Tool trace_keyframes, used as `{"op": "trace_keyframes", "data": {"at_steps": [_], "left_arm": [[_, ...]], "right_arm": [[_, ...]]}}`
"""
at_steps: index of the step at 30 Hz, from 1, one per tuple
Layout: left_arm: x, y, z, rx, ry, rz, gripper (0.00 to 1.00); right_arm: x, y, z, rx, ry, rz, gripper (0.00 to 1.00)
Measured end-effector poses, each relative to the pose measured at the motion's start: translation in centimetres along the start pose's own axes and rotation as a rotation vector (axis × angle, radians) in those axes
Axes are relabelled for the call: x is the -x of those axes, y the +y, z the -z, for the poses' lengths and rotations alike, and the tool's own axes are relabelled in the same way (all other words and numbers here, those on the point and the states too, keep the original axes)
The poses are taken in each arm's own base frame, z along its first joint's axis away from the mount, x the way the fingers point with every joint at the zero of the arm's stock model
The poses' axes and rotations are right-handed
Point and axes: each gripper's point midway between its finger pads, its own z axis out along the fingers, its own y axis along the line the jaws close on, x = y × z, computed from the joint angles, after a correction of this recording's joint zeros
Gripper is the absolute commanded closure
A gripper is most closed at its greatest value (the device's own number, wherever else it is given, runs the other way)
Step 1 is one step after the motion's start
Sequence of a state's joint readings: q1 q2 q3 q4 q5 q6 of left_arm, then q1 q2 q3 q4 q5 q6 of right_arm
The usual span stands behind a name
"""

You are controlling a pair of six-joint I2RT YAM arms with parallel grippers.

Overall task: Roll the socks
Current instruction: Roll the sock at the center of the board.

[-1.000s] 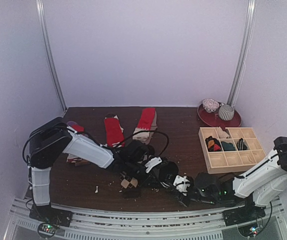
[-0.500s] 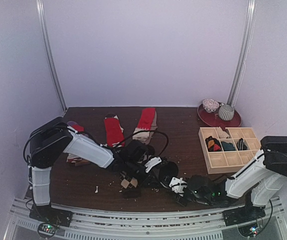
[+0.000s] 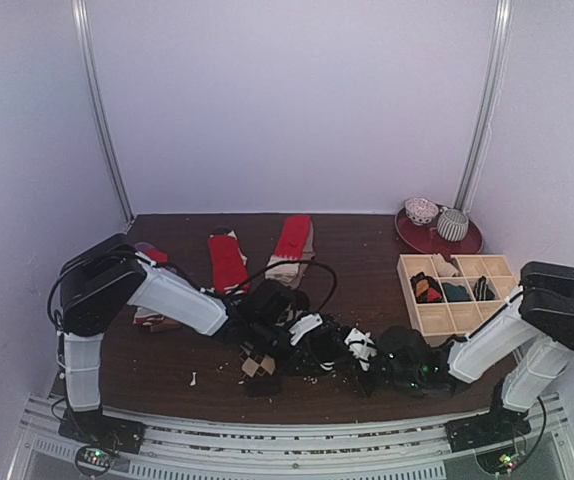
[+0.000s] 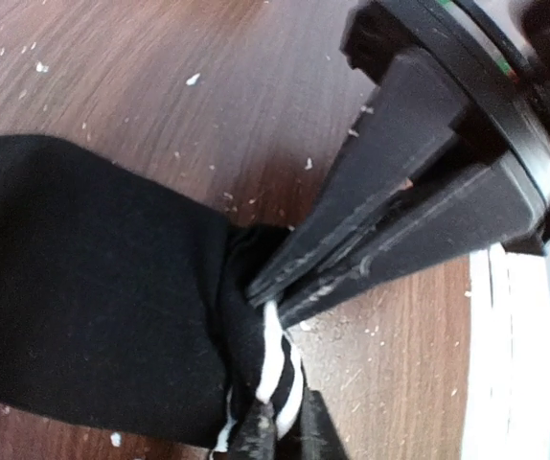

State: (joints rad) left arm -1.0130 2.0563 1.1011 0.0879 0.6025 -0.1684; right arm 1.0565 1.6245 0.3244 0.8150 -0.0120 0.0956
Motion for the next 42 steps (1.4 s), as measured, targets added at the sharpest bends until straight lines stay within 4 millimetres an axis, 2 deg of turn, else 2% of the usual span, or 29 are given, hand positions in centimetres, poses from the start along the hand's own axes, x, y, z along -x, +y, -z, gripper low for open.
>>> {"op": "trace_keyframes", "data": {"at_steps": [1,2,5,7,9,12,19,24,29,31,33,38,42], "left_arm": [[0.0,0.1,0.1,0.007,0.000,-0.006,0.76],[0.0,0.1,0.2,0.013,-0.003,-0.015,0.64],[0.2,0.6,1.4,0.088,-0.014,-0.016,0.53],[0.0,1.6,2.5,0.167,-0.020,-0.017,0.49],[-0.3,2.8,3.8,0.265,-0.027,-0.031,0.47],[-0.9,3.7,5.4,0.373,-0.036,-0.098,0.47],[-2.2,3.8,8.5,0.518,-0.140,-0.256,0.50],[-0.6,3.4,8.5,0.525,-0.196,-0.324,0.46],[0.4,-0.1,9.1,0.486,-0.286,-0.476,0.44],[1.3,-0.9,9.0,0.470,-0.317,-0.531,0.34],[1.8,-1.3,9.0,0.457,-0.335,-0.573,0.33],[2.2,-1.7,7.4,0.403,-0.340,-0.624,0.35],[1.1,-1.0,5.3,0.371,-0.297,-0.627,0.37]], "right_arm": [[0.1,0.2,-0.2,0.029,0.010,-0.033,0.94],[0.3,0.1,-0.4,0.043,0.022,-0.062,0.95],[0.7,0.8,-1.3,0.114,0.063,-0.131,0.95],[1.3,1.3,-2.0,0.162,0.088,-0.182,0.95],[1.4,1.8,-2.4,0.207,0.122,-0.230,0.95],[0.5,2.1,-2.4,0.264,0.204,-0.332,0.95],[-0.2,1.9,-1.4,0.351,0.319,-0.485,0.95],[-0.5,2.2,-1.0,0.386,0.360,-0.514,0.95],[-0.7,2.3,-0.8,0.427,0.390,-0.547,0.95],[-0.7,2.2,-0.8,0.436,0.406,-0.557,0.95],[-0.7,2.0,-0.8,0.440,0.418,-0.564,0.95],[-1.0,2.0,-0.4,0.461,0.442,-0.577,0.95],[-1.1,2.0,-0.2,0.469,0.452,-0.587,0.95]]}}
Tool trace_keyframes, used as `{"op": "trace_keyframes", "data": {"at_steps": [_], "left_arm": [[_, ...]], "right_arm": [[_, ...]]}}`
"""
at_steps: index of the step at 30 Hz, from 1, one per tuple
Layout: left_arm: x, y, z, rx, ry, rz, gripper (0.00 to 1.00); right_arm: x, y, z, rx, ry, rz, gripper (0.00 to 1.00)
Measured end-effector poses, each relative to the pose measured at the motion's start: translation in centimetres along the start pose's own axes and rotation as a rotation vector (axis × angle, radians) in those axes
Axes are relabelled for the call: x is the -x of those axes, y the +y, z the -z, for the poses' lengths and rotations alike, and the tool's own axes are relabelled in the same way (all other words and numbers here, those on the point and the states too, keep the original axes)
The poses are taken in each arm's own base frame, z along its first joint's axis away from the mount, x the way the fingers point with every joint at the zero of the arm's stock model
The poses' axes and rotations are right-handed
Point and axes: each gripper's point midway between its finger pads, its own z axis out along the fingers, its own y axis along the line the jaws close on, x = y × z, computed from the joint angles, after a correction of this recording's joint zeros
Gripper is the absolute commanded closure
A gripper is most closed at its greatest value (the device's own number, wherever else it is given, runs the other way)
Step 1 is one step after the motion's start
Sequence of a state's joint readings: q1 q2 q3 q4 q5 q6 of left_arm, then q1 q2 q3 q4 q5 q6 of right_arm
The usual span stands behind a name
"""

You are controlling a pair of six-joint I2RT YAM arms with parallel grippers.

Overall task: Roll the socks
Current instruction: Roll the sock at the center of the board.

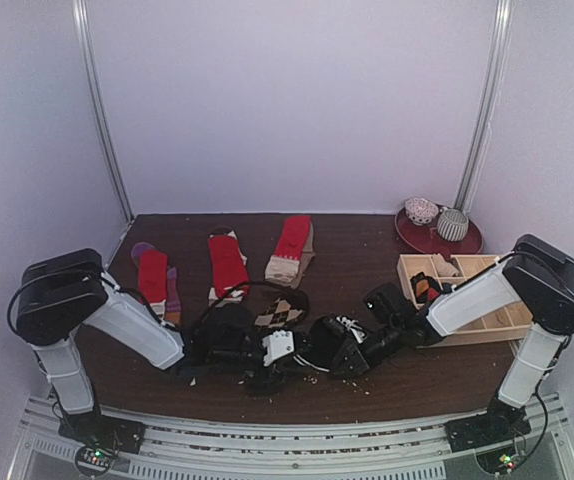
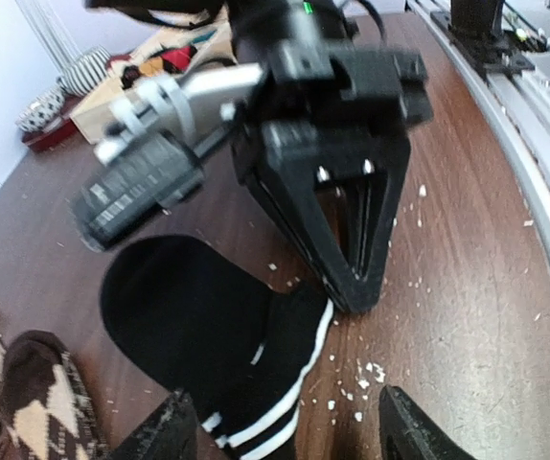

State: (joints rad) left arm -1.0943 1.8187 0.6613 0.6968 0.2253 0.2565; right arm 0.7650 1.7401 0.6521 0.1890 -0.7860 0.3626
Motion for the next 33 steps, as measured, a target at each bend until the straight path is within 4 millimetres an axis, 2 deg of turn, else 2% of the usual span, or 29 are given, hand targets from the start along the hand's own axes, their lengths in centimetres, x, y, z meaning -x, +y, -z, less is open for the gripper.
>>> {"op": "trace_keyframes", "data": {"at_steps": [6,9,11,12,15,20,25,29,33], "left_arm": [[-2.8,-0.8,-2.1,-0.035,0.057,0.009,0.40],[-2.8,-0.6,-2.6,-0.023,0.051,0.008,0.41],[-2.8,-0.3,-2.8,-0.013,0.049,0.007,0.46],[-2.8,-0.3,-2.8,-0.009,0.049,0.008,0.51],[-2.9,0.0,-3.1,0.000,0.055,0.016,0.75],[-2.9,0.0,-3.7,-0.031,0.080,0.054,0.99],[-3.0,-0.1,-3.4,-0.076,0.113,0.151,1.00],[-2.9,0.1,-3.9,-0.109,0.189,0.273,1.00],[-2.9,-0.2,-3.7,-0.157,0.239,0.414,1.00]], "right_arm": [[-0.1,-0.1,0.1,0.006,0.009,-0.013,0.95],[-0.2,-0.1,0.2,0.006,0.013,-0.014,0.95],[-0.2,-0.1,0.2,0.006,0.015,-0.009,0.95],[-0.2,-0.1,0.2,0.006,0.015,-0.005,0.95],[-0.2,-0.1,0.2,0.007,0.014,0.002,0.95],[-1.0,-0.1,1.3,-0.028,-0.005,0.018,0.93],[-1.4,-0.6,3.2,-0.111,-0.078,0.052,0.90],[-0.1,-0.2,4.9,-0.156,-0.204,0.138,0.87],[0.7,1.0,6.7,-0.214,-0.390,0.363,0.79]]}}
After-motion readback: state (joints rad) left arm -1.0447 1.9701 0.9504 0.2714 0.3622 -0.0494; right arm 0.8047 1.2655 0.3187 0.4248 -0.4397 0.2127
